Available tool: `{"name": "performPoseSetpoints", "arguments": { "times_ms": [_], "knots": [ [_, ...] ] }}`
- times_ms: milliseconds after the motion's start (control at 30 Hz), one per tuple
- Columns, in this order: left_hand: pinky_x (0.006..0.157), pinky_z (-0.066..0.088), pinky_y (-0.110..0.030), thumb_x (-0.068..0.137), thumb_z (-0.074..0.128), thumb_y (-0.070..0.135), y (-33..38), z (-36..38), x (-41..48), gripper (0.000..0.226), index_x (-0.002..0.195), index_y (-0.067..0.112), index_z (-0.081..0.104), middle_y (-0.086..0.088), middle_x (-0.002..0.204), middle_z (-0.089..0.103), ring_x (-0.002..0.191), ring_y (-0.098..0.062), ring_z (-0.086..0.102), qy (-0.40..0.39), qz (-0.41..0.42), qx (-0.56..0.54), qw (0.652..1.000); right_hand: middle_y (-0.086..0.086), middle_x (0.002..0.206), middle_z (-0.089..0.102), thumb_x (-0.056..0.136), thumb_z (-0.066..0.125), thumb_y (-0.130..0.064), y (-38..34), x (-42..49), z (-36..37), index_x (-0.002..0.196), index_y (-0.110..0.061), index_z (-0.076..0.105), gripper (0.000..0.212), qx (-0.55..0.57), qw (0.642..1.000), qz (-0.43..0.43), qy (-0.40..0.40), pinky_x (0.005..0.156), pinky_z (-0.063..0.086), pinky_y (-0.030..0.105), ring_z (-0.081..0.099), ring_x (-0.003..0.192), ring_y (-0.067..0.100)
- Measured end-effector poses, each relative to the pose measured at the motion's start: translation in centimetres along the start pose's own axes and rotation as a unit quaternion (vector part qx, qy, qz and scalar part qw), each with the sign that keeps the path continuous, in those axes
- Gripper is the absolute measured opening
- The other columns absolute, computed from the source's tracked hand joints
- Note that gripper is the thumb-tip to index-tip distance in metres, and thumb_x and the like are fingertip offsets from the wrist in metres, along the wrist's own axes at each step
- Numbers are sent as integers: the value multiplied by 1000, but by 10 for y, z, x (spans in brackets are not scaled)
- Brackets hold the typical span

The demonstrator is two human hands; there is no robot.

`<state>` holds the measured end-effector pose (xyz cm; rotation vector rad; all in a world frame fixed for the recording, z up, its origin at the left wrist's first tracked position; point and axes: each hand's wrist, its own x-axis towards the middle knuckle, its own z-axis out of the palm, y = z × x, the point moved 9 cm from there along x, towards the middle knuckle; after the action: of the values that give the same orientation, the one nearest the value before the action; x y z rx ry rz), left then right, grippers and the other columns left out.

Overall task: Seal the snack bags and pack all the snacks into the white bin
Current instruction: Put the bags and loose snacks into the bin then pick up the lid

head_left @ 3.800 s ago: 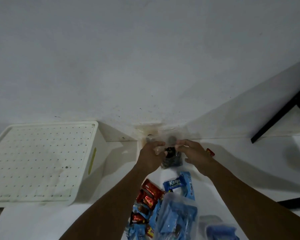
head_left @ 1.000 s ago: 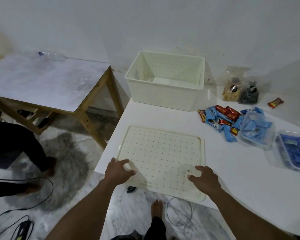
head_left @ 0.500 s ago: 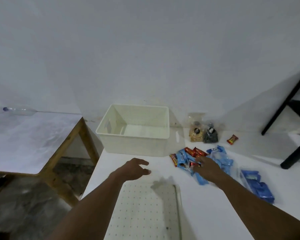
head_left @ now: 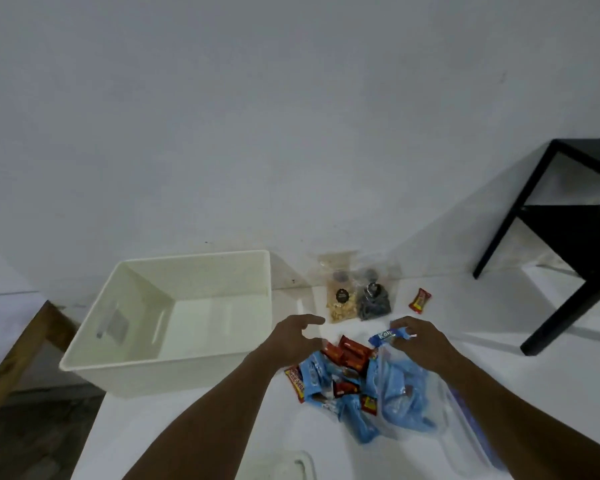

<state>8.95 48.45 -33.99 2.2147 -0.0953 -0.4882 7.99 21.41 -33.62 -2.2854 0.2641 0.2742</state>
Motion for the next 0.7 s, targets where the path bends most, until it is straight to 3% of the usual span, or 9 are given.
{"name": "performPoseSetpoints", "arguments": {
  "times_ms": [100,167,267,333,400,500,533,600,700],
  "knots": [
    [98,35,-22,83,74,39,1,11,43,47,128,38,61,6,144,53,131,-14,49,11,-10,-3,1000,0,107,63,83,74,-21,10,50,-3,105,-22,67,23,-7,999,-4,-31,71,42,26,58,93,17],
    [97,34,-16,83,76,35,2,19,73,47,129,34,63,5,139,57,126,-12,52,16,-14,-8,1000,-11,99,60,82,75,-22,15,82,-5,107,-24,66,26,13,999,-11,-44,69,41,20,54,95,13],
    [74,29,-4,83,78,25,3,32,117,49,130,28,64,-5,116,66,95,-11,52,18,-16,-9,1000,-19,94,57,80,77,-17,25,131,-2,108,-28,66,32,56,996,-5,-67,59,42,5,56,85,4],
    [72,32,-5,81,80,17,1,38,143,53,131,21,64,-11,117,69,92,-15,59,22,-10,1,1000,-12,106,59,80,78,-14,30,160,6,111,-25,67,35,63,994,-12,-86,65,41,8,57,92,5],
    [77,38,-5,79,81,11,-8,50,170,59,134,17,61,-12,122,69,102,-23,67,15,0,5,1000,-11,111,58,79,78,-9,40,189,20,113,-24,69,38,86,990,-4,-110,67,45,13,57,93,4],
    [103,48,-30,79,81,6,-23,72,194,68,140,16,54,-7,137,60,126,-20,57,-21,4,-16,1000,-1,111,67,76,76,3,59,215,42,107,-21,72,40,138,982,12,-127,78,55,26,63,96,11],
    [104,49,-37,78,80,3,-29,76,200,68,139,16,54,-7,139,58,128,-20,55,-17,6,-24,1000,1,110,69,75,75,6,63,221,47,104,-20,73,40,145,982,12,-120,80,56,30,65,96,15],
    [95,55,-37,78,77,-4,-37,79,209,62,133,19,61,-6,134,62,121,-20,61,17,6,-37,999,-1,106,69,75,73,9,70,227,52,98,-21,73,38,146,984,11,-99,79,57,33,66,92,14],
    [81,58,-27,79,68,-6,-37,76,209,56,121,29,69,3,124,67,102,-15,69,59,-12,-25,998,-2,103,69,77,73,7,70,224,49,92,-22,74,33,151,986,17,-75,75,57,32,65,89,13]
  ]
}}
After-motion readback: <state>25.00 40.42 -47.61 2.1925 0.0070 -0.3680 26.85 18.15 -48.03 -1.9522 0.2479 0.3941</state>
